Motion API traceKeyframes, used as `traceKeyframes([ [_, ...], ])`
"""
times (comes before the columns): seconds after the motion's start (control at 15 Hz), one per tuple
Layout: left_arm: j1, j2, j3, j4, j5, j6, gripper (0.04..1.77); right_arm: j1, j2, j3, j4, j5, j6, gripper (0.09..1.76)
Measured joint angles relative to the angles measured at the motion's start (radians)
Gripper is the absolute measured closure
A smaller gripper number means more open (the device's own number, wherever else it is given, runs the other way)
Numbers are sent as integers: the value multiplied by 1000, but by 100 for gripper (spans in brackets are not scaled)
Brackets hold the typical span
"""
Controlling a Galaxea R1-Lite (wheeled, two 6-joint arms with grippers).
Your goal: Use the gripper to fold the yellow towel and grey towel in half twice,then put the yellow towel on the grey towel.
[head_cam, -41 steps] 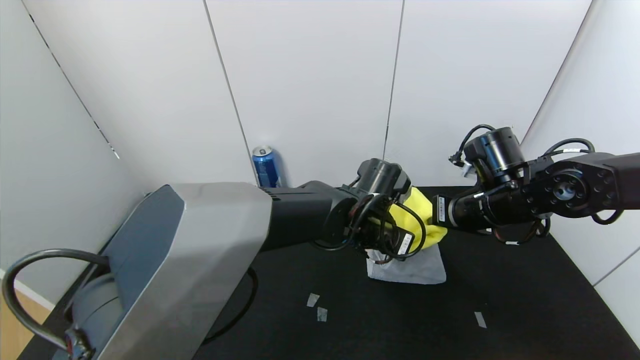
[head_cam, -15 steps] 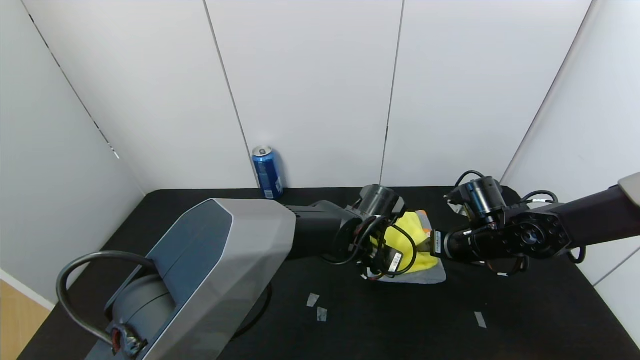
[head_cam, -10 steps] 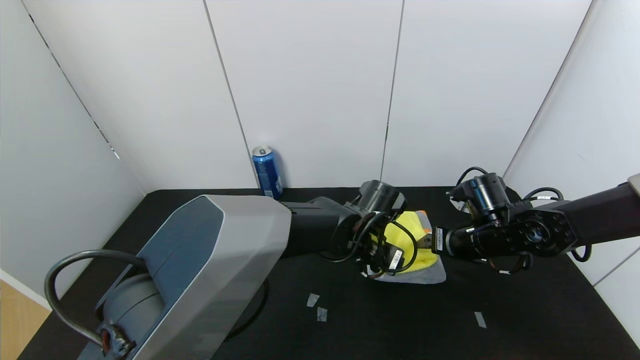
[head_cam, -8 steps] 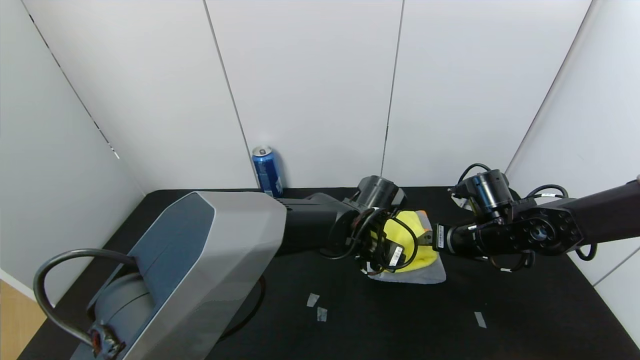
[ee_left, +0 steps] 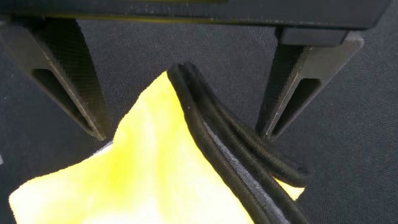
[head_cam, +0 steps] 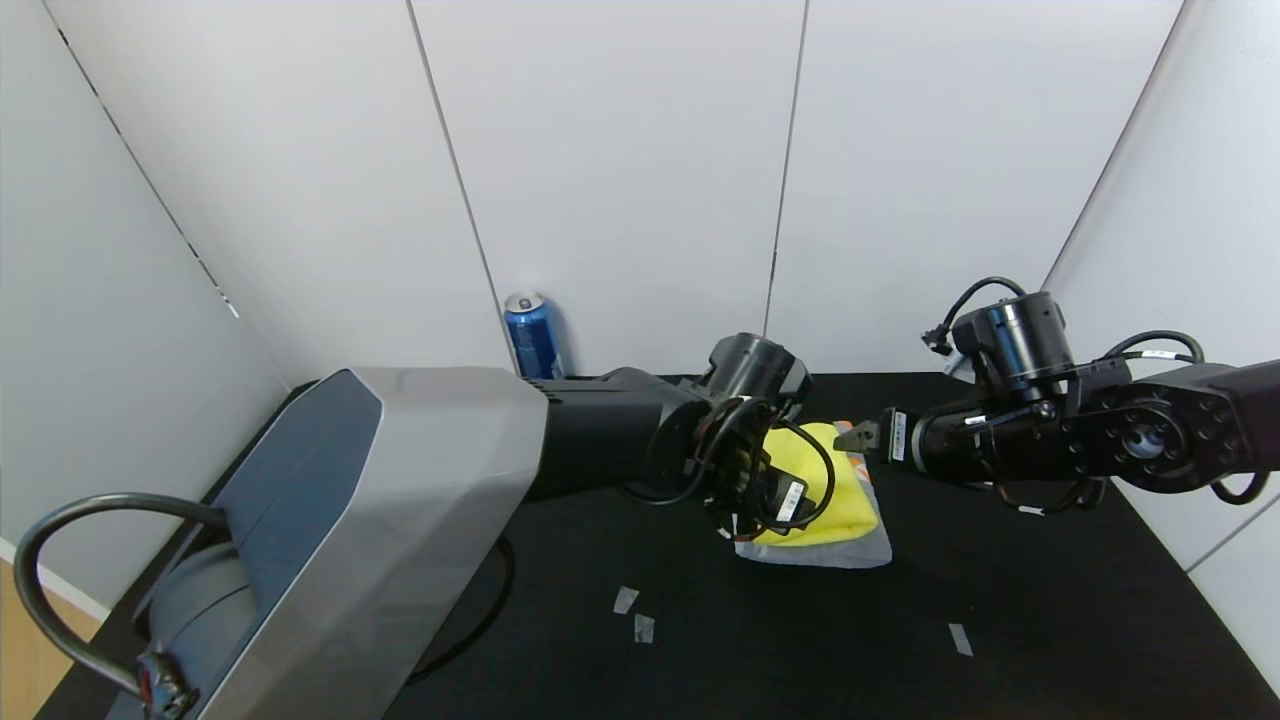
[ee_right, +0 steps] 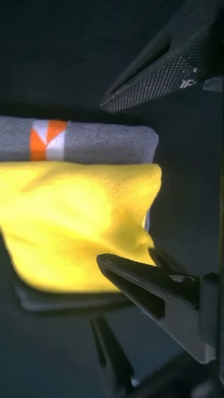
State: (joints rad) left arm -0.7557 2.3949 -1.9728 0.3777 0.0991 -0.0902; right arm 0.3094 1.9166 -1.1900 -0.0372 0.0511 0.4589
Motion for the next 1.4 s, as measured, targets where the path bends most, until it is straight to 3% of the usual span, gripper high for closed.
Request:
traceKeyframes([
  [0.2, 10, -22, 6, 1, 0, -21, 15, 5, -35, -15, -28, 11, -2, 18],
  [0.47, 43, -100, 79, -1, -8, -35, 13, 9, -49, -56, -112, 111, 1, 17],
  [0.67, 101, -180, 163, -9, -20, -41, 12, 20, -35, -90, -142, 205, 39, 16],
  [0.87, 174, -265, 240, -12, -55, -46, 11, 36, -7, -102, -199, 229, 83, 15],
  [1.13, 238, -407, 378, -12, -76, -74, 11, 32, -54, -25, -197, 224, 81, 15],
  [1.4, 281, -596, 547, -17, -65, -76, 10, 19, -208, 125, -189, 213, 71, 15],
])
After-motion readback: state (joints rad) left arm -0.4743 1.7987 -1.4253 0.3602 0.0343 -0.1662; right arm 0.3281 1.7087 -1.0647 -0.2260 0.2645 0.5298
